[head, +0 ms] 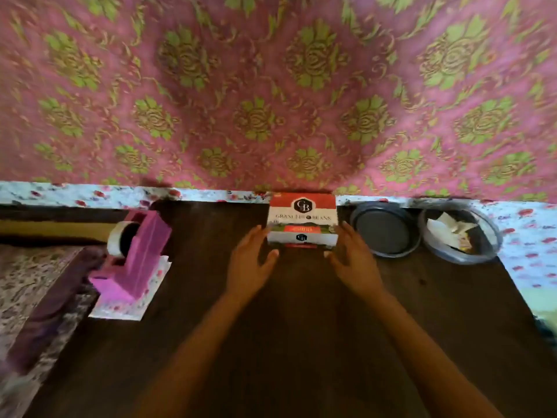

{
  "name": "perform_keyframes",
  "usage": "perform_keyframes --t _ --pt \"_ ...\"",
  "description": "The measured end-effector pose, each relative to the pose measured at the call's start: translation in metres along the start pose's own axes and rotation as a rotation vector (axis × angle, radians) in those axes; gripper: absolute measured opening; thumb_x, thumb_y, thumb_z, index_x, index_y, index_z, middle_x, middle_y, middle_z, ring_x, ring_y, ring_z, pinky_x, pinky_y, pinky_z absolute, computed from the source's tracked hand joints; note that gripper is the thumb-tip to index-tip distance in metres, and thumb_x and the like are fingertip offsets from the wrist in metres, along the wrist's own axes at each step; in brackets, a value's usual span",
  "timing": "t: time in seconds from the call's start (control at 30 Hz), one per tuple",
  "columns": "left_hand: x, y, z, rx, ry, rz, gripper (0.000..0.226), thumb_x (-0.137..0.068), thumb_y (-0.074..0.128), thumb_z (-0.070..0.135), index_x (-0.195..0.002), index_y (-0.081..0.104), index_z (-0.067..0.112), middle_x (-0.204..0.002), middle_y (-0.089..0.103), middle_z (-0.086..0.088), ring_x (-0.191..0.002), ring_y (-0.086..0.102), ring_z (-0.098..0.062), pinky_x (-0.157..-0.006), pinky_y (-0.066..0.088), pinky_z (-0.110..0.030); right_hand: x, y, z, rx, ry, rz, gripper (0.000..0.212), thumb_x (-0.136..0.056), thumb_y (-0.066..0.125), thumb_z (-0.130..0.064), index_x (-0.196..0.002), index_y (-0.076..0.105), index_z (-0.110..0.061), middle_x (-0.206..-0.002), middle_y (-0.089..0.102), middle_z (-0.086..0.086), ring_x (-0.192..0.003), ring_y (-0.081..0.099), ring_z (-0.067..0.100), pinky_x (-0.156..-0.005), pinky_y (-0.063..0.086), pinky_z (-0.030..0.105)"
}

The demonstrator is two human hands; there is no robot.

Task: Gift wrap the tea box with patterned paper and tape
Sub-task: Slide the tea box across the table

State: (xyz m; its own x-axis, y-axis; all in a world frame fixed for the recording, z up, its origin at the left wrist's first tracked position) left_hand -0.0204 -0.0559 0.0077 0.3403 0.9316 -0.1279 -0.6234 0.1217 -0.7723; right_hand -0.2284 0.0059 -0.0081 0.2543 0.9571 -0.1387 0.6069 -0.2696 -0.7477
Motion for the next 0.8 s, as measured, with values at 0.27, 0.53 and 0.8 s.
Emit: perform_keyframes --t 0.27,0.53,0.8 --pt "-0.099 0.071 -0.029 0.404 -0.38 -0.04 0.052 -0.092 0.053 0.027 -0.14 0.036 0.019 -0.136 0.049 -0.008 -0.124 0.047 -0.028 -0.104 0.039 -0.042 -0.067 0.046 0.052 -0.336 0.442 0.03 0.054 -0.095 0.048 -0.032 -0.141 0.035 -0.008 -0.144 0.042 0.012 -0.132 0.04 0.03 -0.108 0.034 0.044" --pt "-0.031 0.063 -0.032 0.416 -0.386 0.043 0.039 -0.09 0.058 0.024 -0.127 0.049 0.014 -0.12 0.059 -0.006 -0.108 0.057 -0.023 -0.093 0.049 -0.039 -0.003 0.043 0.038 -0.365 0.328 0.013 0.038 -0.092 0.055 -0.024 -0.128 0.048 -0.015 -0.128 0.058 0.006 -0.115 0.055 0.023 -0.094 0.043 0.033" --pt "0.096 0.032 -0.058 0.552 -0.428 0.073 0.01 -0.091 0.056 0.023 -0.097 0.055 0.015 -0.091 0.061 0.005 -0.09 0.06 -0.016 -0.064 0.047 -0.023 0.113 0.023 0.046 -0.397 0.434 0.079 0.037 -0.088 0.059 -0.036 -0.12 0.05 -0.02 -0.124 0.056 0.001 -0.116 0.054 0.019 -0.094 0.047 0.038"
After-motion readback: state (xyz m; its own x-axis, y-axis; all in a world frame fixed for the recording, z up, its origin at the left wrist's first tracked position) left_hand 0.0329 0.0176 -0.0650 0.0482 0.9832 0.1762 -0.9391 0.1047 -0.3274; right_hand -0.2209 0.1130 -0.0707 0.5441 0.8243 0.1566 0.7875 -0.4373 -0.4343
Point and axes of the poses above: each hand's wrist, its own x-axis away from the middle knuckle, its own y-axis out of the palm, z = x × y, the point moved 6 cm from there along -x, towards the middle knuckle
